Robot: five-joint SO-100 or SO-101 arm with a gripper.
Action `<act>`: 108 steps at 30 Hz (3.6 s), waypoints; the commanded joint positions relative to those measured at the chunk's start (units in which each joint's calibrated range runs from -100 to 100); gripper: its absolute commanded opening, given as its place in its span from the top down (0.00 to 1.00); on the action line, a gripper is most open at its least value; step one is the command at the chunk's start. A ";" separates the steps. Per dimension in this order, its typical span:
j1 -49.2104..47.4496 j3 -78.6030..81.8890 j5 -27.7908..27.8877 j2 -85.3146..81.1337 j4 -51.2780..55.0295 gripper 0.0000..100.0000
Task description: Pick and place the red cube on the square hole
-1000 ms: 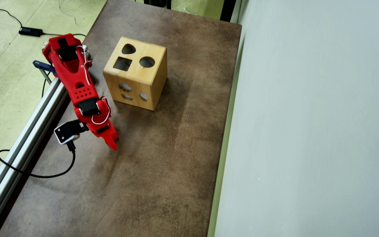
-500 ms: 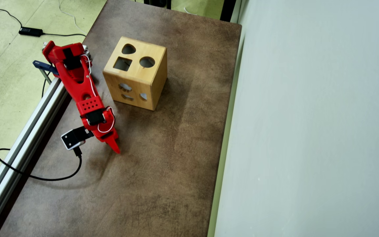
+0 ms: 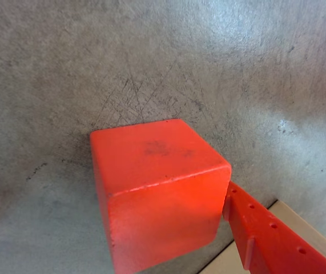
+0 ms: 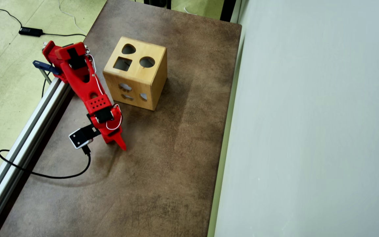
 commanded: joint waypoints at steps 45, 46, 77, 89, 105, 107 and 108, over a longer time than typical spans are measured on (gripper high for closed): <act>0.61 -1.03 -0.20 -1.47 -0.10 0.73; 0.61 -1.03 -0.05 -1.56 -0.10 0.73; 3.43 -1.21 0.34 -4.70 0.87 0.92; 3.36 -1.03 0.39 -22.28 2.88 0.92; 2.39 -1.21 0.39 -51.75 14.62 0.92; 1.72 -1.21 0.39 -53.96 14.62 0.92; 0.76 -1.12 0.39 -54.81 14.62 0.92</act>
